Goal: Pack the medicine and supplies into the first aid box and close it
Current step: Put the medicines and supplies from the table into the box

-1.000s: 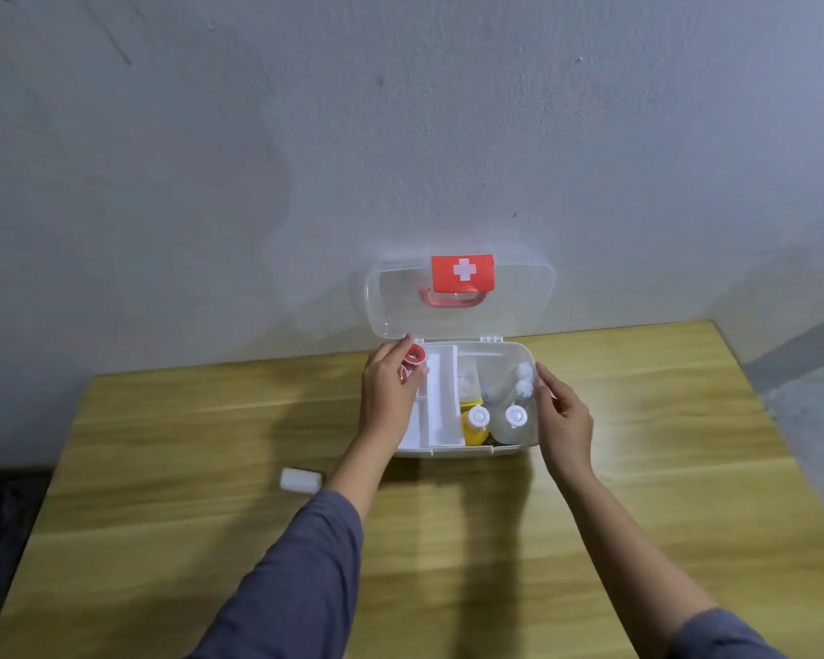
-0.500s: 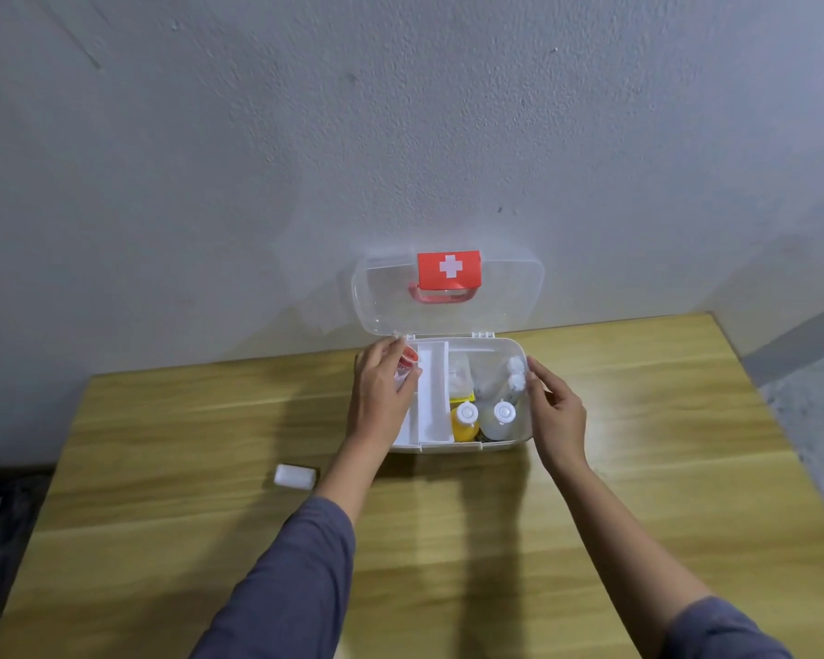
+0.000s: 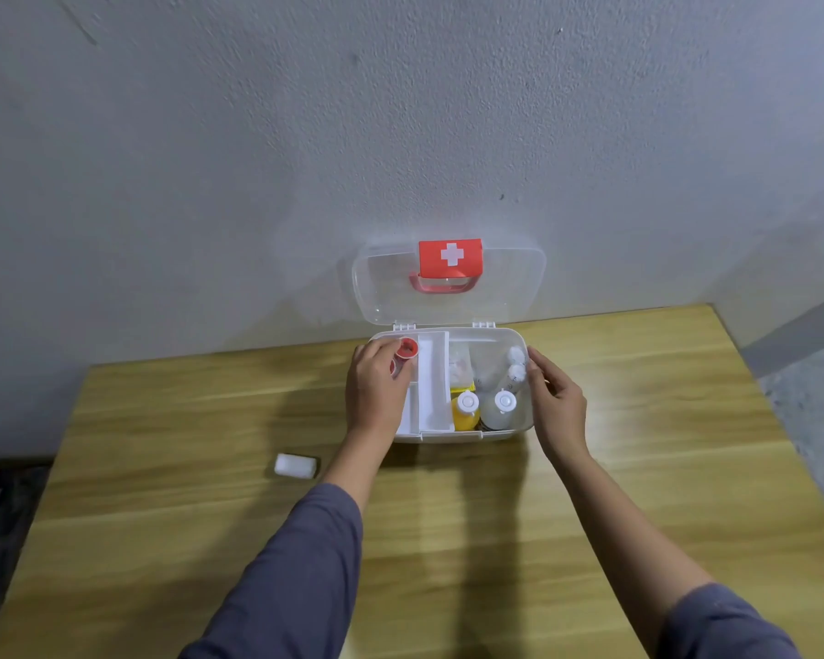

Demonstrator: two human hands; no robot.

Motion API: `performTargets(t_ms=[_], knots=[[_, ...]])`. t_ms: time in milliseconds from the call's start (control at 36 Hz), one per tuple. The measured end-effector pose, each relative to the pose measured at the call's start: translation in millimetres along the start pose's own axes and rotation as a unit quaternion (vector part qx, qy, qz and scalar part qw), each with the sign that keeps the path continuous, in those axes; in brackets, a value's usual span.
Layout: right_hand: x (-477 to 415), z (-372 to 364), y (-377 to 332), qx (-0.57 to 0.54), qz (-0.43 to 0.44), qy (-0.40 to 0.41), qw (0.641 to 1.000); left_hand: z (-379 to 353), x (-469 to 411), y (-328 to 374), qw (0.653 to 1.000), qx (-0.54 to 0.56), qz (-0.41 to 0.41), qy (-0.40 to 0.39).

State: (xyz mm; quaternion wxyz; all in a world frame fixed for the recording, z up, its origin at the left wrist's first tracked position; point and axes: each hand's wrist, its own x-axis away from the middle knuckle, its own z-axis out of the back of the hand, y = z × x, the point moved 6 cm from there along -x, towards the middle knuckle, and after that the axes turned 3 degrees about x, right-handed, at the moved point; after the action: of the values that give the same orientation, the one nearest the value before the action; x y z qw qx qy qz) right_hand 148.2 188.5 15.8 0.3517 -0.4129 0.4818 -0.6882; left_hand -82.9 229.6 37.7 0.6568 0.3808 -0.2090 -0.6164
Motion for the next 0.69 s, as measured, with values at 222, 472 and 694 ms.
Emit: performTargets(t_ms=[222,472,694], knots=[[0,-1,0,0.001,-0.006,0.004,1.0,-6,-1,-2,0.994,-0.066,-0.058,-0.059],[1,0,0,0.001,-0.017,0.005,1.0,5,10,-4,0.995,-0.03,-0.058,-0.08],[5,-3,0,0.018,-0.016,0.008,1.0,60,97,-73,0.998,-0.056,0.021,0.001]])
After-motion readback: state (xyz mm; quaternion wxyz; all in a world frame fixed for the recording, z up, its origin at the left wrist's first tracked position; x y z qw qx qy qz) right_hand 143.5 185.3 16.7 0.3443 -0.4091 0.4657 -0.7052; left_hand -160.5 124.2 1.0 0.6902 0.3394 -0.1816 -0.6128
